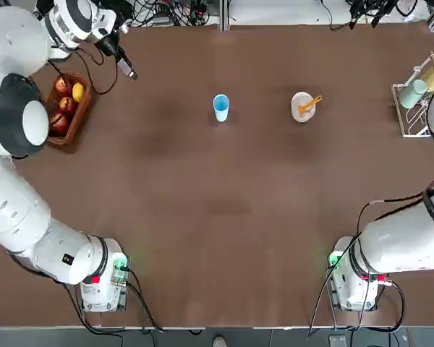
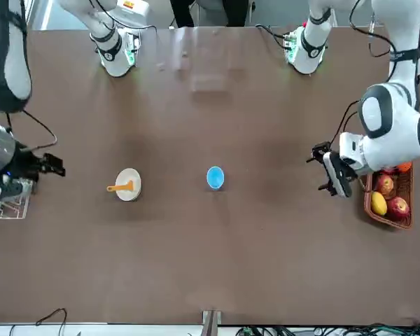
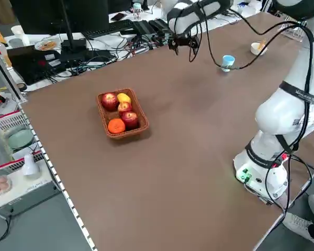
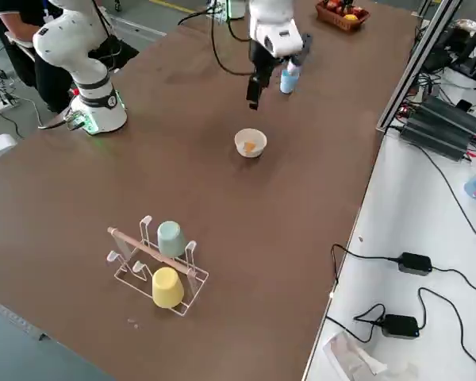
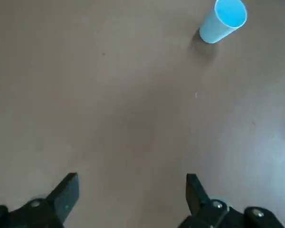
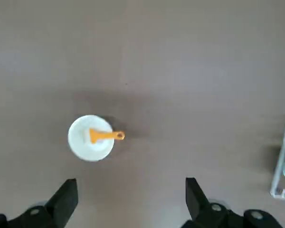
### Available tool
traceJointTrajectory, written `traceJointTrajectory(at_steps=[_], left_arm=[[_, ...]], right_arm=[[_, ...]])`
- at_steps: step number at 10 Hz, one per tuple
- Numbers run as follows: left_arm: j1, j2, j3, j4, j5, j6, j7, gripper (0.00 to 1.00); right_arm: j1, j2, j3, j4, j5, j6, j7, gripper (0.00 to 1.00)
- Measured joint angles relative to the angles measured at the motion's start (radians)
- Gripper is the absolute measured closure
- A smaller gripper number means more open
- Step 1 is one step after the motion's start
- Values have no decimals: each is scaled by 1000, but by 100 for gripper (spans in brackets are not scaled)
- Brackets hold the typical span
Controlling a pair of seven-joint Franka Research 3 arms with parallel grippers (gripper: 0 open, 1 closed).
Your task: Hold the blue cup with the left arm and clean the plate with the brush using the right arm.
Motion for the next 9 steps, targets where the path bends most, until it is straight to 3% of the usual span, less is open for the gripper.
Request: traceJointTrajectory(at_steps=[3, 4, 6, 7, 9], left_arm=[[-28, -29, -1, 14, 165, -32, -270, 0], [-30, -28, 0, 68, 208, -112, -385, 0], [-12, -17, 2, 254, 269, -320, -569, 0], [-6, -6, 2, 321, 294, -360, -604, 0], [-6, 14, 3, 362, 336, -326, -670, 0]], right_arm=[[128, -144, -54, -2, -21, -146, 98, 0], [146, -166, -54, -3, -39, -166, 118, 0], [150, -173, -58, -9, -49, -169, 140, 0], [150, -173, -62, -20, -51, -165, 142, 0], [150, -172, -66, -41, -52, -154, 143, 0]])
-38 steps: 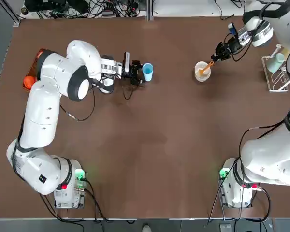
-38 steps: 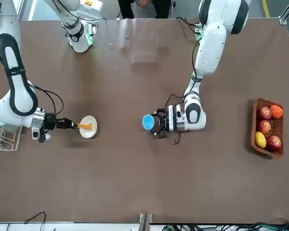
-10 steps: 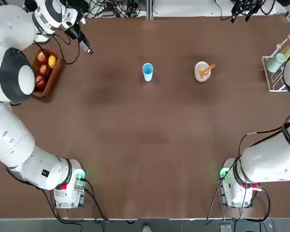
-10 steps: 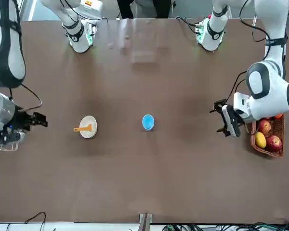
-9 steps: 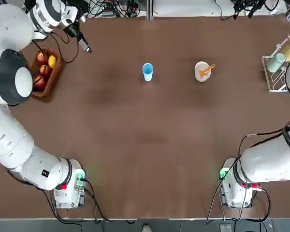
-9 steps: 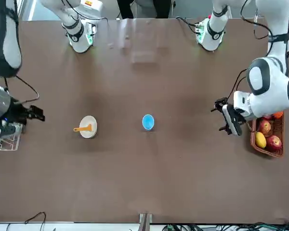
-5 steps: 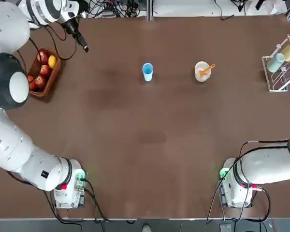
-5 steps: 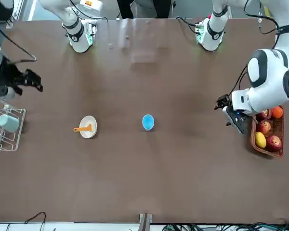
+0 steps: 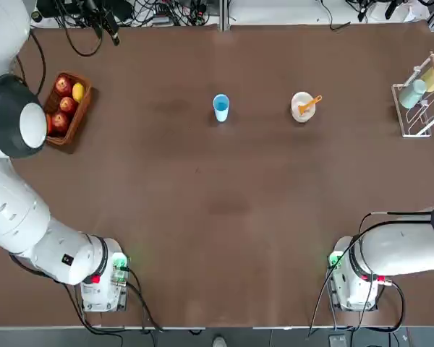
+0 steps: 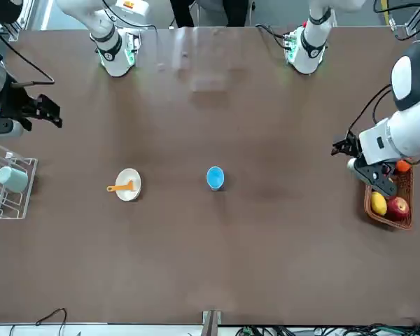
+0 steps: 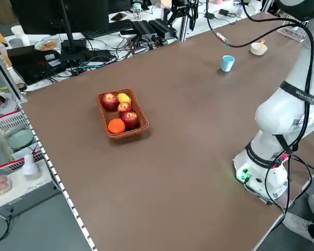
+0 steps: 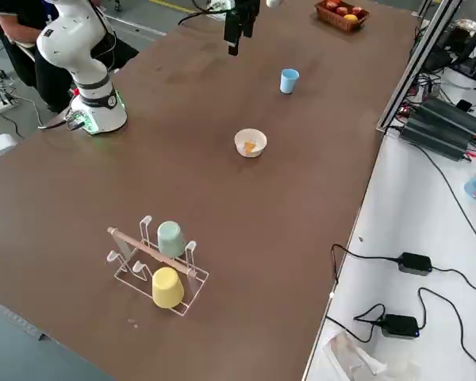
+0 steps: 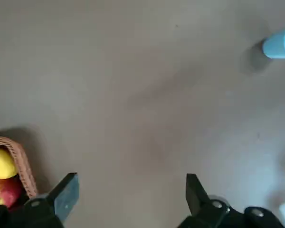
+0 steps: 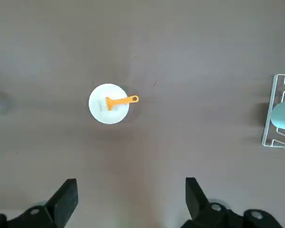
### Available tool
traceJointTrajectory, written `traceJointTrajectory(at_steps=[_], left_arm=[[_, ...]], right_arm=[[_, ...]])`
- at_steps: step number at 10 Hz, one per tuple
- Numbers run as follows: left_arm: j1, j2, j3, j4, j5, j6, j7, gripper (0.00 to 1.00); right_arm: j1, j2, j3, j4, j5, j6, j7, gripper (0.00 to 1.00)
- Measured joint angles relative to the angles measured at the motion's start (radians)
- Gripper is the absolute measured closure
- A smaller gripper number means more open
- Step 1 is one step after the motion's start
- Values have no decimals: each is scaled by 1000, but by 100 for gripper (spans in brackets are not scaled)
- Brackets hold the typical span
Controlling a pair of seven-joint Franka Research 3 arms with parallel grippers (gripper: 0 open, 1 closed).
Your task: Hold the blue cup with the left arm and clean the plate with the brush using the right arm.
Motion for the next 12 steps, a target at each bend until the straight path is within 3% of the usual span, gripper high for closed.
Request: traceJointTrajectory(at_steps=[2, 7, 12], left_arm=[[1, 3, 2, 10, 48, 73, -87, 0], [14, -68, 4, 28, 101, 83, -157, 0], [26, -116, 4, 50, 101, -33, -316, 0]], right_arm=[[0, 0, 0, -5, 0, 13, 0, 0], [-3, 0, -5, -4, -1, 29, 2, 0], [-17, -6, -11, -3, -2, 29, 3, 0]])
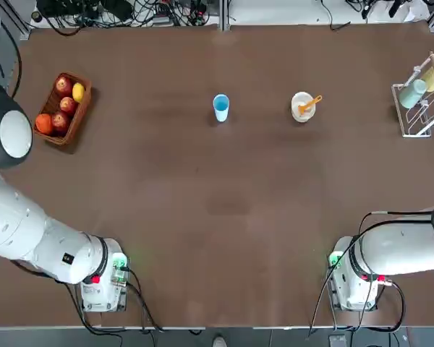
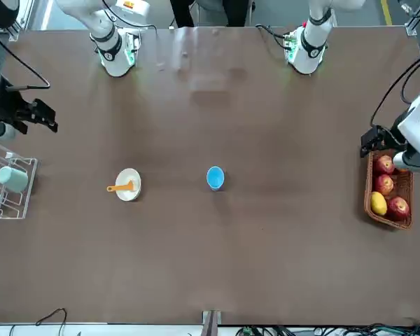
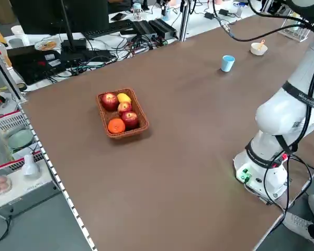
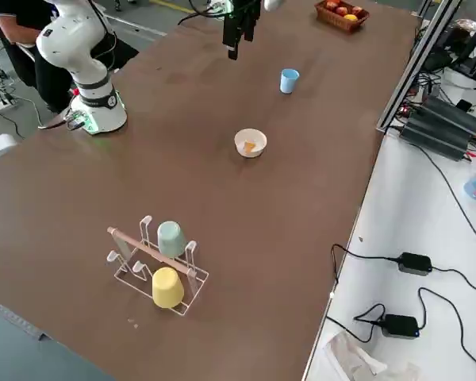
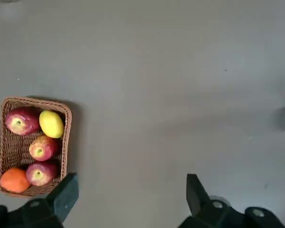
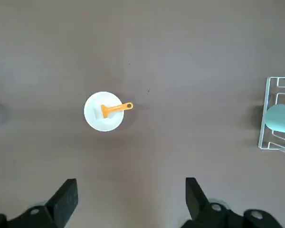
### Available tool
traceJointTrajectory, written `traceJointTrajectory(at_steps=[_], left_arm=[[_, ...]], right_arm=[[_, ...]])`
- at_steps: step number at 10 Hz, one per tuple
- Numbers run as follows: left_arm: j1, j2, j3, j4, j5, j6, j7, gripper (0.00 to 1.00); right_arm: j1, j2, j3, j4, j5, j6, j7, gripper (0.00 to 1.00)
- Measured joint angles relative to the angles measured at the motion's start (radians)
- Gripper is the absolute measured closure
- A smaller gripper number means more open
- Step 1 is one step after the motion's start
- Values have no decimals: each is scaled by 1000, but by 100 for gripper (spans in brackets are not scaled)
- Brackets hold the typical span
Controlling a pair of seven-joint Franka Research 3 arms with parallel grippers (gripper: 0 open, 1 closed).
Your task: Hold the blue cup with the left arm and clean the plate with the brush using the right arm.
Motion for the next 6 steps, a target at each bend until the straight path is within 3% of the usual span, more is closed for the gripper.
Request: traceJointTrajectory(at_steps=[3, 6], left_arm=[[10, -5, -6, 35, 3, -21, -9, 0], [159, -3, -113, 36, 3, -22, -10, 0]], right_arm=[[0, -5, 1, 5, 0, 0, 24, 0], [0, -5, 3, 6, 0, -1, 33, 0]])
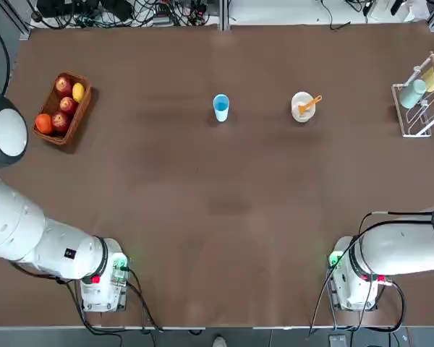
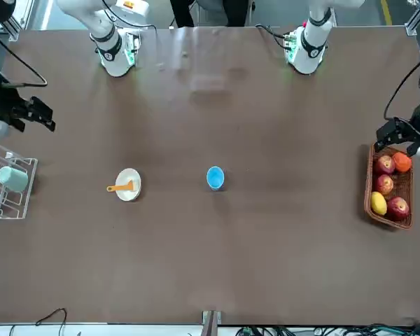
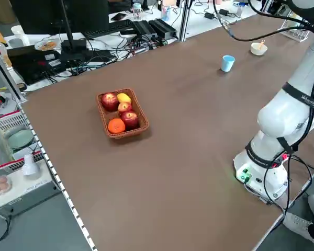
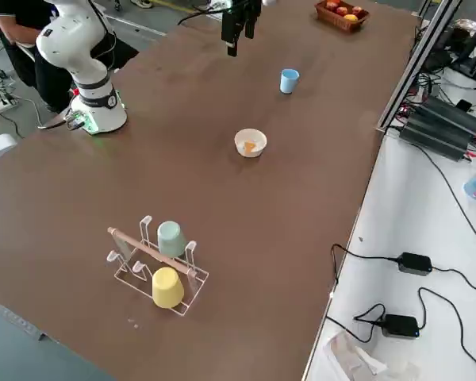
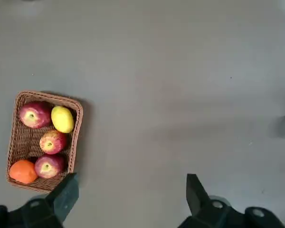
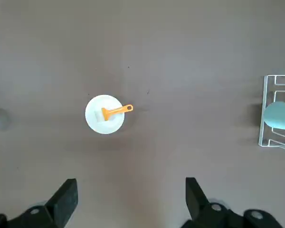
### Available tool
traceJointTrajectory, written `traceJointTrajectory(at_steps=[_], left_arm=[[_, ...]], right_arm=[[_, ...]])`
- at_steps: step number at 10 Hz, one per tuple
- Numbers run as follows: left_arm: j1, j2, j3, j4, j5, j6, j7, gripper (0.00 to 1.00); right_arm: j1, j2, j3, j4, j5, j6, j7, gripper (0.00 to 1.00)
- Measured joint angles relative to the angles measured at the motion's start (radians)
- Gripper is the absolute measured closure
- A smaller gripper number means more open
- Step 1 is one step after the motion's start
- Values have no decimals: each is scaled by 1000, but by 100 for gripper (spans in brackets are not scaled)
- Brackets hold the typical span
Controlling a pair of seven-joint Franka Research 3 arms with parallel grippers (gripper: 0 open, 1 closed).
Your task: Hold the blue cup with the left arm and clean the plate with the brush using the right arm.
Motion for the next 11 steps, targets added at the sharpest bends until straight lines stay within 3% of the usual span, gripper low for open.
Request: traceJointTrajectory(at_steps=[3, 5, 6, 11], left_arm=[[66, 4, -68, 1, 0, -1, -10, 0], [191, 10, -231, 1, 25, -1, -35, 0], [222, 10, -271, 1, 45, -1, -54, 0], [235, 10, -284, 33, 48, -12, -56, 0]], right_arm=[[0, 0, 1, 0, 0, -1, 0, 0], [0, 0, 2, 0, 0, -2, 1, 0], [1, 0, 4, 0, 0, -2, 1, 0], [3, 0, 6, 0, 0, -2, 1, 0]])
